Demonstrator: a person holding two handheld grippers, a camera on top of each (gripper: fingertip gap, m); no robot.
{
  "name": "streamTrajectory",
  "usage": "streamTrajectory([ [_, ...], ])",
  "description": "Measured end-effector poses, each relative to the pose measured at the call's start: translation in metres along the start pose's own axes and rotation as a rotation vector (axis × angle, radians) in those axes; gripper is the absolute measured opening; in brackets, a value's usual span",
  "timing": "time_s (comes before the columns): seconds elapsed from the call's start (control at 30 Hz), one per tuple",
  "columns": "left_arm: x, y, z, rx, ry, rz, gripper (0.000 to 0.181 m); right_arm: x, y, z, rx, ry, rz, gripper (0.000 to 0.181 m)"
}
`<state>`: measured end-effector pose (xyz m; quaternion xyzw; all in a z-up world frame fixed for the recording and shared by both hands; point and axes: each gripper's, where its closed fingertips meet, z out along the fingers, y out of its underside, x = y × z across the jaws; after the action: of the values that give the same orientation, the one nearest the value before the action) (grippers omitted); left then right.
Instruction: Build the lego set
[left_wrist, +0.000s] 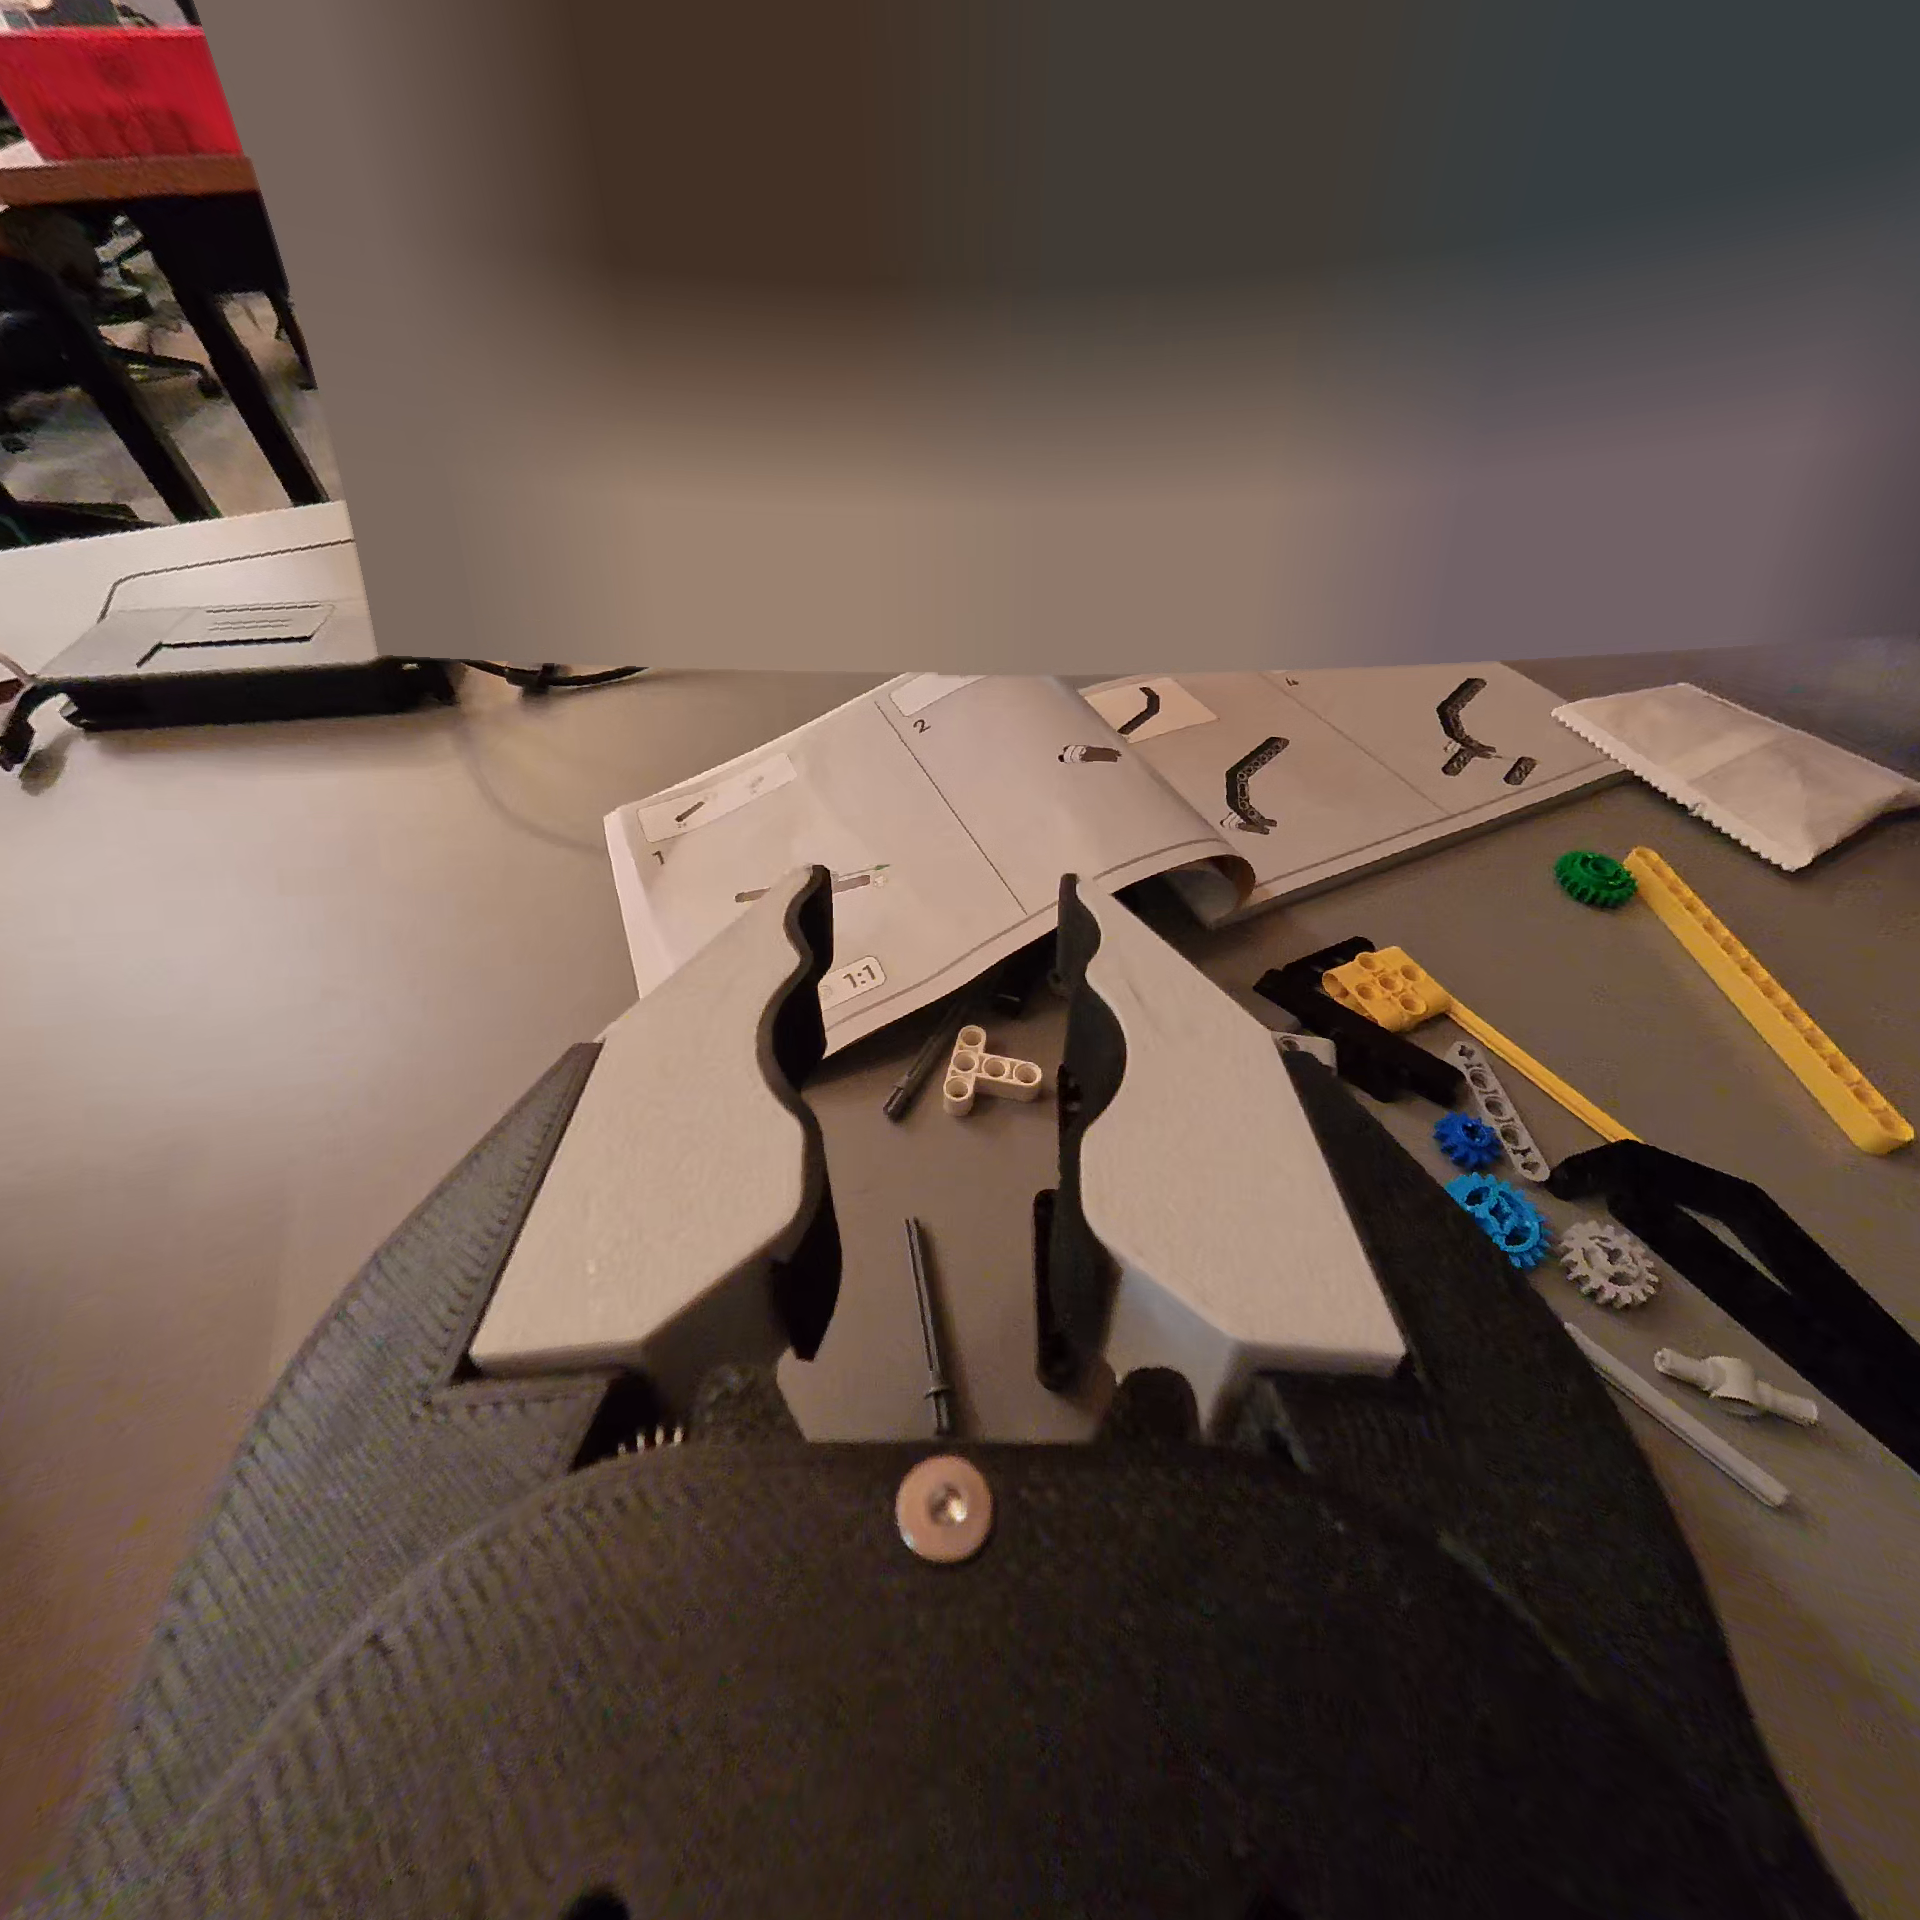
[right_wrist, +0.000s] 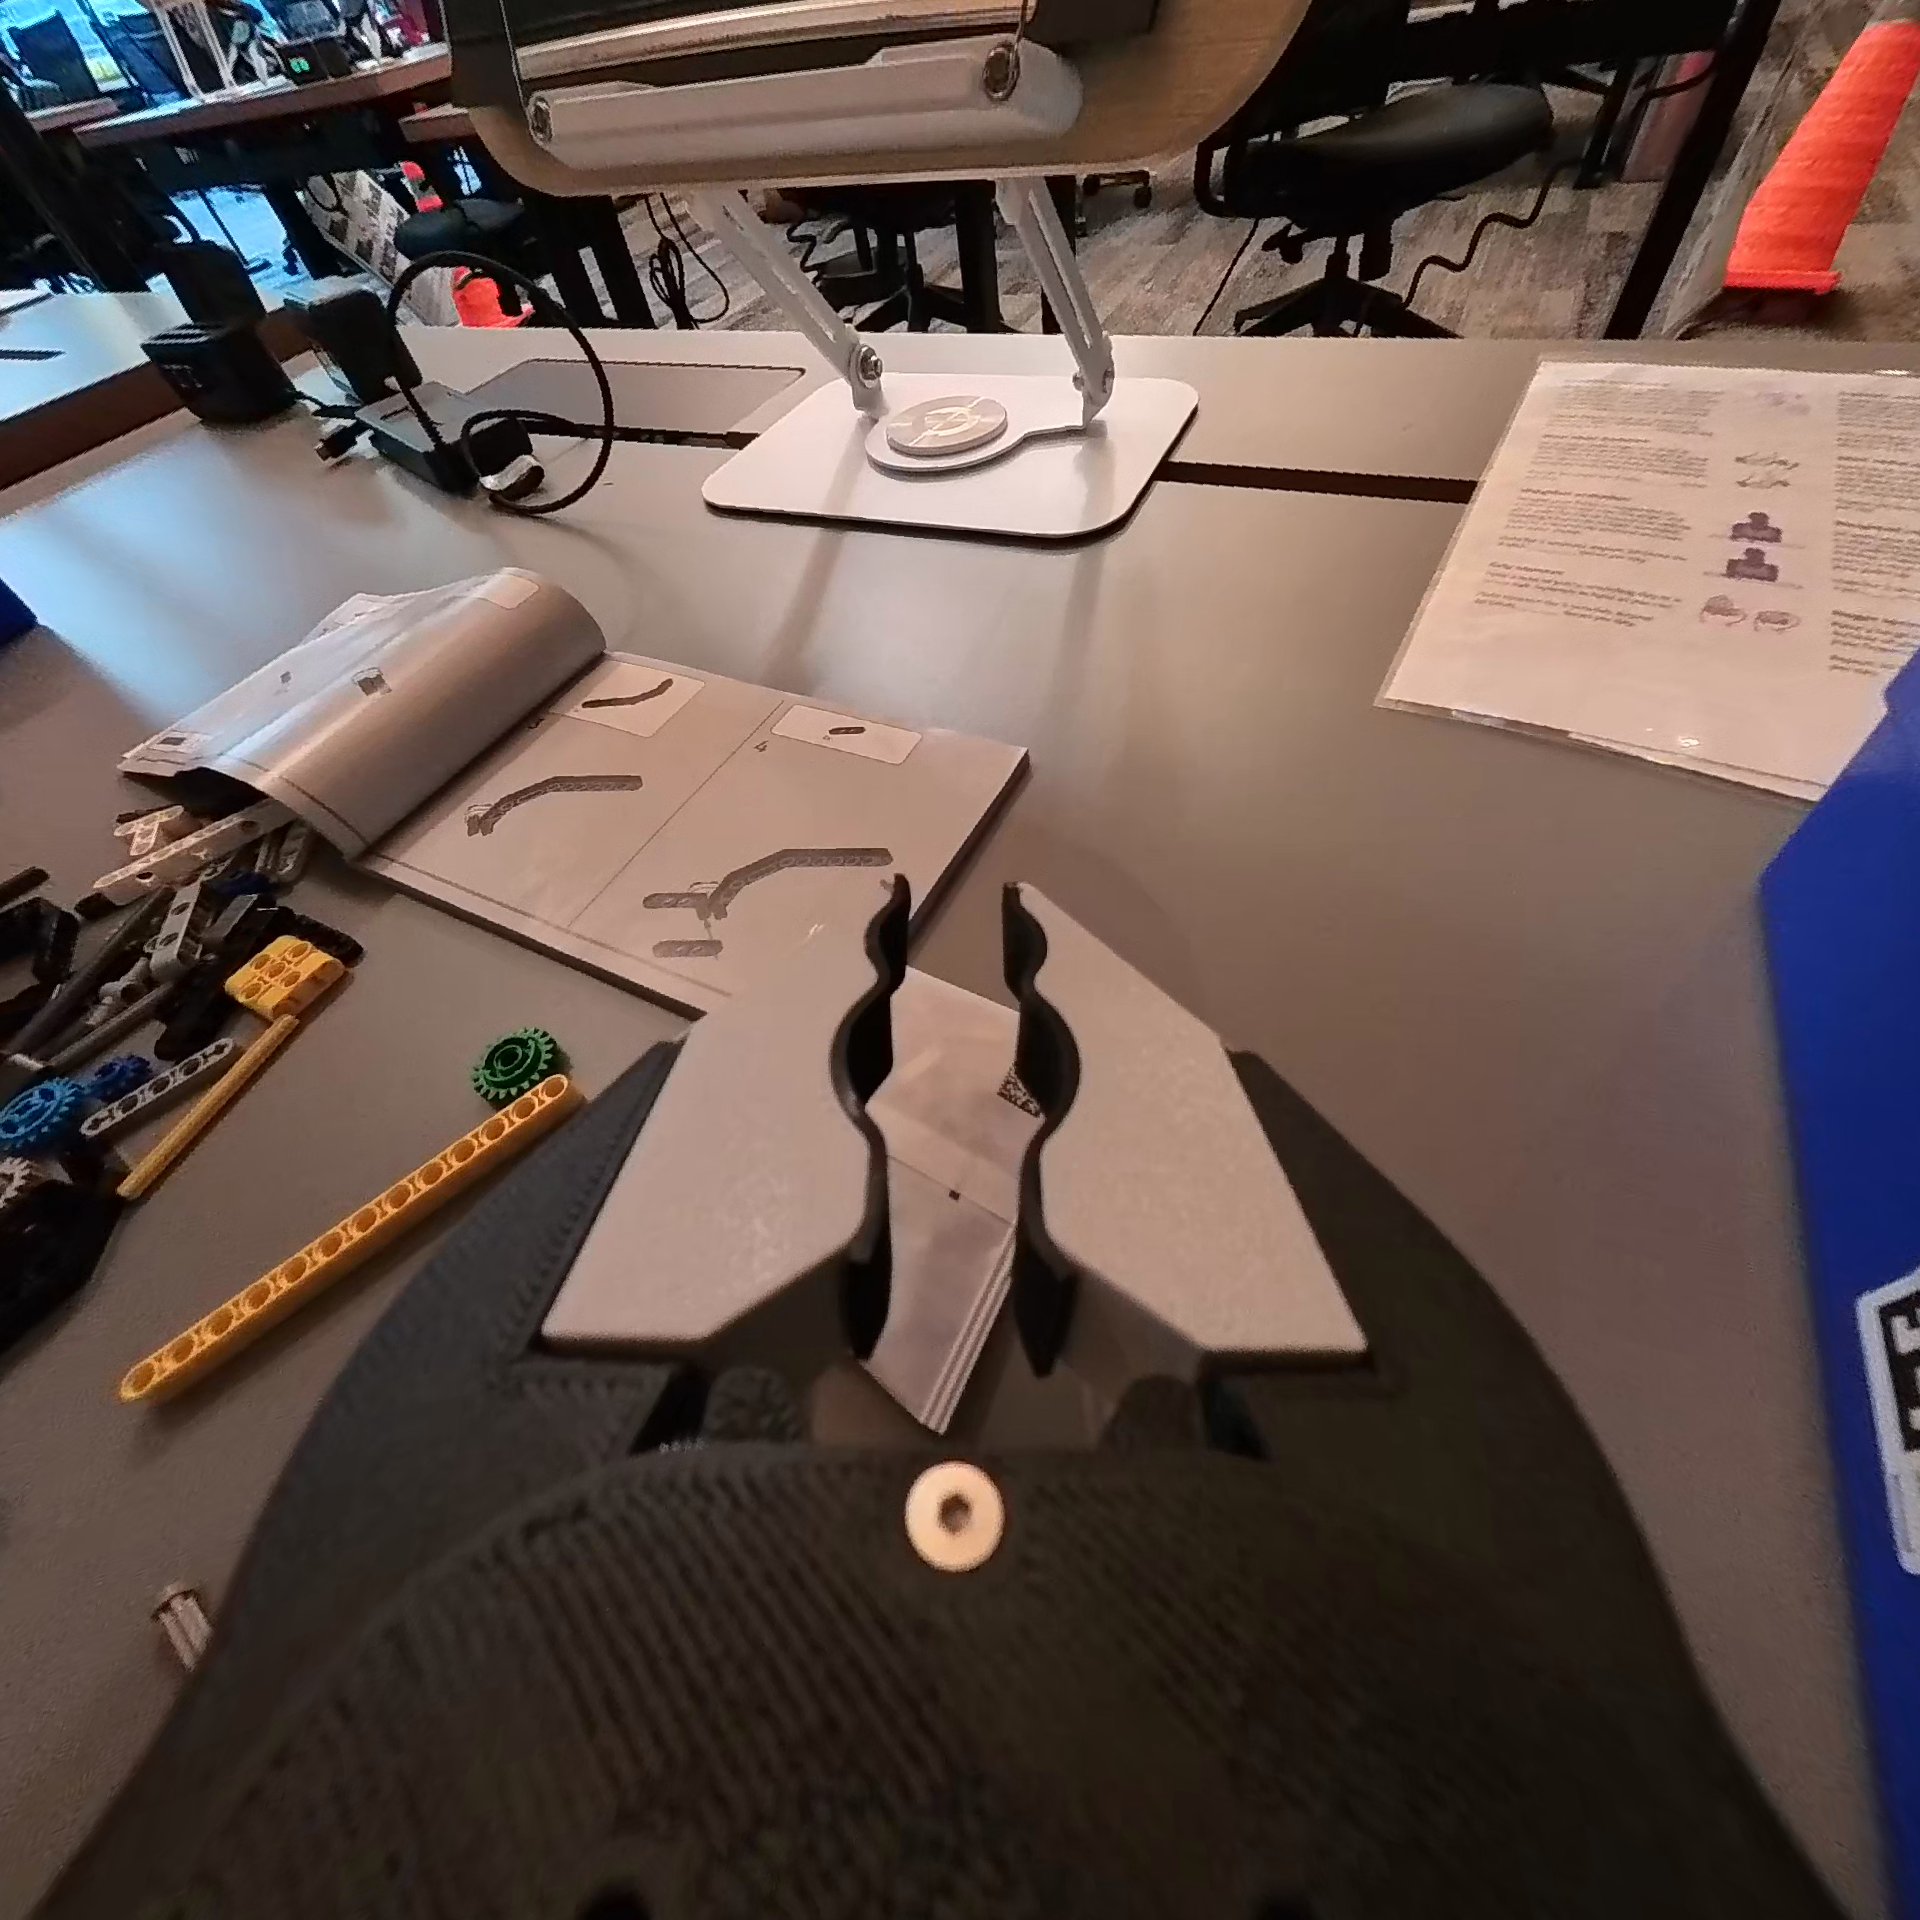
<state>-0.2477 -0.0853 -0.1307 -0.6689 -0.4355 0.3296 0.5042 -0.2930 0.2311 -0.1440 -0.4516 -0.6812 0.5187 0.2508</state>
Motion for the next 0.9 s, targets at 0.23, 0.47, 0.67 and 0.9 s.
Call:
streamTrajectory([
  [0.23,-0.0025,0.0000,-0.0001,0.002,0.006,-0.029,0.040,-0.0004,0.0009,0.0007,-0.007,-0.003,0.000,0.016],
  [0.47,-0.0032,0.0002,0.0000,0.000,0.008,-0.036,0.040,-0.0008,0.0016,0.0013,-0.012,-0.008,0.001,0.016],
  [0.67,-0.0031,0.0002,0.0002,0.000,0.008,-0.035,0.040,-0.0009,0.0018,0.0014,-0.013,-0.008,0.001,0.016],
  [0.9,-0.0037,0.0002,0.0001,0.000,0.009,-0.041,0.040,-0.0009,0.0018,0.0015,-0.014,-0.010,0.003,0.016],
])
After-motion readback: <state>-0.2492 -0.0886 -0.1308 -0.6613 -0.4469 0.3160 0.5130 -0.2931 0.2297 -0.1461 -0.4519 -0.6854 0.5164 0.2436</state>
